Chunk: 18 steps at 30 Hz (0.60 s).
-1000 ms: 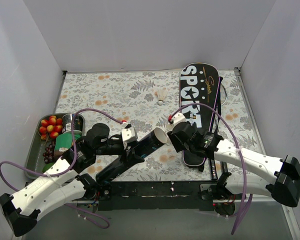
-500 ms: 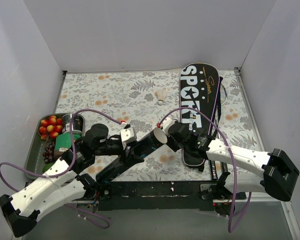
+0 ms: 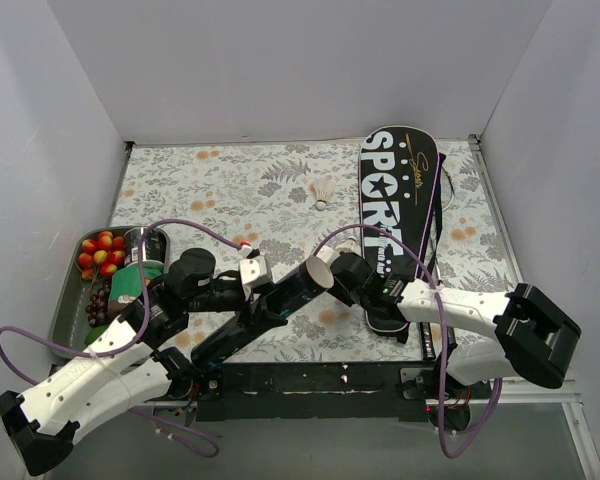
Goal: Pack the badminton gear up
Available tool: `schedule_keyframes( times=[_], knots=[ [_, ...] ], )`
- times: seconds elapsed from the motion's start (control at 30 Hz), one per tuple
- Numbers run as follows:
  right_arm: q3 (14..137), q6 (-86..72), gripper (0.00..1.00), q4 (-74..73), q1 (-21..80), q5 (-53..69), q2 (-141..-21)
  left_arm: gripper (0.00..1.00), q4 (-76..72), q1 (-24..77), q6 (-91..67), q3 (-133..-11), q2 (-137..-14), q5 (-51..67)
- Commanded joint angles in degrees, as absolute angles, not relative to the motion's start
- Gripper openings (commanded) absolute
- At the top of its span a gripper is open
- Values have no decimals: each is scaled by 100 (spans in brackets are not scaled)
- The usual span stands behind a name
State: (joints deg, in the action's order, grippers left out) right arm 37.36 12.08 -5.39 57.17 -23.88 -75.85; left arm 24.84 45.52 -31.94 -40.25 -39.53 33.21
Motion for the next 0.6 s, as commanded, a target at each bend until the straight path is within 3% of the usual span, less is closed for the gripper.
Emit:
schedule_keyframes(
  times=[0.0, 0.1, 0.33, 0.57],
  knots=[
    [3700, 1467, 56, 184, 5687, -2566, -7629, 18, 2452, 4562, -3129, -4175, -3858, 3401],
    [3691, 1538, 54, 298, 5652, -2601, -7725, 18, 2470, 4562, -3120, -4166, -3867, 3393],
    [3665, 1582, 34, 413, 5528, -2470, -7840, 18, 2479, 4562, -3111, -4148, -3867, 3393],
    [3568, 1608, 24, 413, 5388, -2435, -7971, 18, 2505, 4562, -3094, -4157, -3867, 3410]
  ],
)
